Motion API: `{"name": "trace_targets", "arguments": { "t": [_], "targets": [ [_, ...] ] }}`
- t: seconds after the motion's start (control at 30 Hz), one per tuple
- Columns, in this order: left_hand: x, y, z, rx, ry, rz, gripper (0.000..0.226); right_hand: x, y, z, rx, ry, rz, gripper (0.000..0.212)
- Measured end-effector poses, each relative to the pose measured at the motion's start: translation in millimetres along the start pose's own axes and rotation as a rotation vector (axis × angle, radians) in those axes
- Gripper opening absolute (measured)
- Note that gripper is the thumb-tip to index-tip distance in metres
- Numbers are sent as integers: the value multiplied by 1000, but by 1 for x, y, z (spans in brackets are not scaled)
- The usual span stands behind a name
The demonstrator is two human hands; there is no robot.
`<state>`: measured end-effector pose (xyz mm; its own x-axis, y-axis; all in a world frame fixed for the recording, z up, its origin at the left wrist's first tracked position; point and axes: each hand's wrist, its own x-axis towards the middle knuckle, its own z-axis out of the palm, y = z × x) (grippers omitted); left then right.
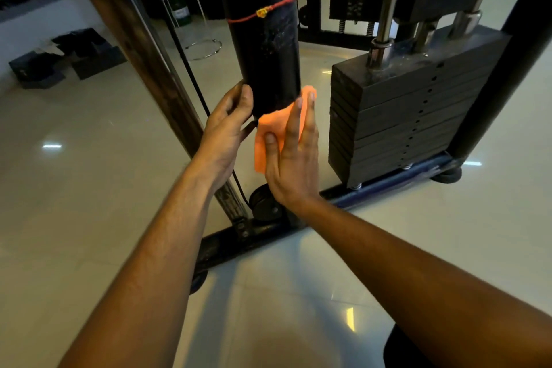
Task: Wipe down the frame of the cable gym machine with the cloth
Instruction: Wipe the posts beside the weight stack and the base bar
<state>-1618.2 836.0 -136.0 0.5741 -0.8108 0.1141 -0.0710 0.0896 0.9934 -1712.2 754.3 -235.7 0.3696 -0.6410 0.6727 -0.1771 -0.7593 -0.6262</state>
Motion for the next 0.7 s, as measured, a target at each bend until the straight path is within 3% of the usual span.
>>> {"name": "trace_targets", "arguments": {
  "t": [0.1, 0.23, 0.5, 0.7],
  "targets": [
    [-3, -4, 3, -44, -8, -23, 46, 16, -2, -12, -29, 0, -61, 81],
    [-4, -4, 2, -23, -9, -20, 44, -35, 27, -2, -106, -177, -26, 81],
    [-2, -5, 2, -42, -2, -39, 47, 6, 3, -6, -30, -18, -53, 91],
    [-5, -14, -1, 5, -18, -31, 45, -34, 31, -4, -98, -173, -76, 85]
  ]
}}
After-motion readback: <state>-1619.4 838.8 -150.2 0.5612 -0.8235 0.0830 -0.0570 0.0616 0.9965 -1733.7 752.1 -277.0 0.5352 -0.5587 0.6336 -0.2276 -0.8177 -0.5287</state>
